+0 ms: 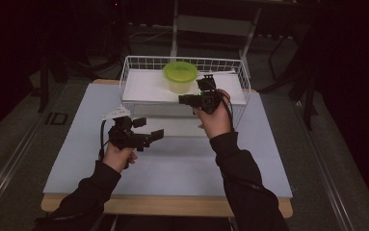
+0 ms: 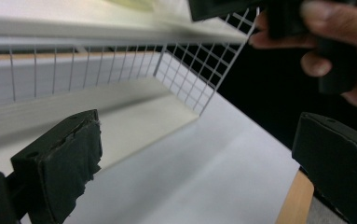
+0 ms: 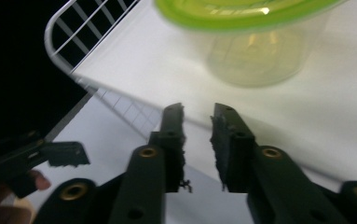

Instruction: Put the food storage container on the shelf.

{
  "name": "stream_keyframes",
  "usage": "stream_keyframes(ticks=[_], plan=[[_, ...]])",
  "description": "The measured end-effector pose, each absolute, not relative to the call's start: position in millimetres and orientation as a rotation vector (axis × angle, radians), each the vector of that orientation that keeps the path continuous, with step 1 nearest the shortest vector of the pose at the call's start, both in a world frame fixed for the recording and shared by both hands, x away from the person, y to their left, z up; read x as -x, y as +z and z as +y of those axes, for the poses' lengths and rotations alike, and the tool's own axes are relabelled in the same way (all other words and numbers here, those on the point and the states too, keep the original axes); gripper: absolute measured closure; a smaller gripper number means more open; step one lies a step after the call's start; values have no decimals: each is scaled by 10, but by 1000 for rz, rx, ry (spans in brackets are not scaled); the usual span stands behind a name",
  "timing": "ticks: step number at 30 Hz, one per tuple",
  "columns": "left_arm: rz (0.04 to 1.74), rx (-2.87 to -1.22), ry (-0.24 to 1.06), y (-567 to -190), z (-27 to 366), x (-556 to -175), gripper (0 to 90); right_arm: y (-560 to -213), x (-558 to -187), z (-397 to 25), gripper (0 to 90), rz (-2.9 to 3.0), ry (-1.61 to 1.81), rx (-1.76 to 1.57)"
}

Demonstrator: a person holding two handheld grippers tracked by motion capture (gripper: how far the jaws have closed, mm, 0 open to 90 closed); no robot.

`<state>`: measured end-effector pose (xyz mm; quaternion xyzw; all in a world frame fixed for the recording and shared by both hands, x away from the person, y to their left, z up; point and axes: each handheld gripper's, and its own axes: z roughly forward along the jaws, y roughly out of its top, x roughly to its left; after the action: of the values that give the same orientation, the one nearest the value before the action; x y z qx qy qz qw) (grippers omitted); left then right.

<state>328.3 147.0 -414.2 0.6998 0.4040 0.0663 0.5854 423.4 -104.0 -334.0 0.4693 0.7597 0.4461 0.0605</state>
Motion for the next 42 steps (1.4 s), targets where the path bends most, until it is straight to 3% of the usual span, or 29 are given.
stream_keyframes(ticks=[4, 6, 8, 15, 25, 42], plan=[[931, -1653, 143, -4184, 1468, -3205, 25, -3353, -4015, -1075, 574, 2319, 1352, -1318], [927, -1651, 128, -4194, 1470, -3183, 25, -3363, -3978, -1079, 541, 2325, 1353, -1294], [910, -1655, 126, -4202, 1474, -3120, 25, -3398, -3880, -1097, 423, 2330, 1361, -1237], [864, -1706, 156, -4243, 1458, -2988, 25, -3484, -3715, -1181, 254, 2365, 1407, -1128], [840, -1747, 153, -4354, 1472, -2863, 25, -3671, -3519, -1351, 196, 2332, 1437, -1094], [847, -1798, 108, -4674, 1493, -2760, 25, -4267, -3277, -1615, 190, 2364, 1338, -1111]])
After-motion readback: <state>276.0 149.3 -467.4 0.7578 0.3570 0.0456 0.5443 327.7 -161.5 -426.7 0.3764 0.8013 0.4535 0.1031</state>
